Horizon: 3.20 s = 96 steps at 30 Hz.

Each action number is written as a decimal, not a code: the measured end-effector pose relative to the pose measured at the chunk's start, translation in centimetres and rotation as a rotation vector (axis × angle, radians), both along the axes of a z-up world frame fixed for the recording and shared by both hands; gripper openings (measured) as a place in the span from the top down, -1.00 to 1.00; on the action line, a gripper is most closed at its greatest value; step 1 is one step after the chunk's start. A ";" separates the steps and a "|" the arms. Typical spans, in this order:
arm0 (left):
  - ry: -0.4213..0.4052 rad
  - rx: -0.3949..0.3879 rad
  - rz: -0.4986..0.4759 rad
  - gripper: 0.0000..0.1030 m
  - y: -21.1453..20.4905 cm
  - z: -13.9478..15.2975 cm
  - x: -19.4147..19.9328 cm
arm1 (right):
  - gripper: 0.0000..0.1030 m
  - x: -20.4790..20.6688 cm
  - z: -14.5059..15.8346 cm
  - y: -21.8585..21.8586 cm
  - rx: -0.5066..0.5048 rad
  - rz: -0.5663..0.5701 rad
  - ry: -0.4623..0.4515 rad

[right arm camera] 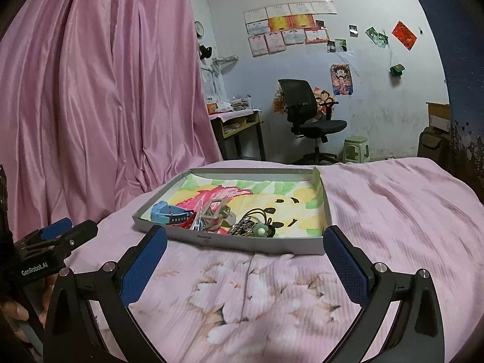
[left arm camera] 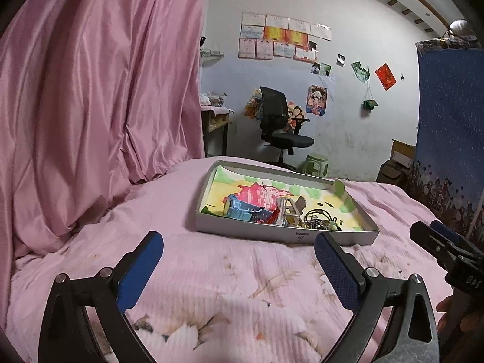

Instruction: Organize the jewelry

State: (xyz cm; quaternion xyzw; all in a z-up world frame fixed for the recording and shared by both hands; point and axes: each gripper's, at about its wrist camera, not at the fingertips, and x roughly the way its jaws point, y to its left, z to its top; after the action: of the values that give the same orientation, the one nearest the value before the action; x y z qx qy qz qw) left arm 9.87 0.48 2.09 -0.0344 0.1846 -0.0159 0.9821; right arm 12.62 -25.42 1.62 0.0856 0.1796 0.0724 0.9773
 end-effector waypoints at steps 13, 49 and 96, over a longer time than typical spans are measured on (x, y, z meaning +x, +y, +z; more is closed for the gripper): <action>-0.025 -0.024 0.028 -0.96 1.1 -0.6 -4.2 | -0.97 -4.0 -0.8 0.2 0.024 -0.030 -0.017; 0.001 0.035 0.006 -0.96 -0.4 -2.7 -7.0 | -0.97 -7.7 -3.4 1.5 -0.020 -0.084 -0.009; -0.005 0.033 0.007 -0.96 -0.3 -2.7 -7.0 | -0.97 -7.7 -3.4 1.6 -0.024 -0.084 -0.010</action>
State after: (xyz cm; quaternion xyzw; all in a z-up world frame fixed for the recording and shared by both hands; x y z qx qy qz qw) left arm 2.88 0.15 -0.58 -0.0187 0.1824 -0.0095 0.9830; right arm 4.93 -23.81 -1.76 0.0809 0.1720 0.0296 0.9813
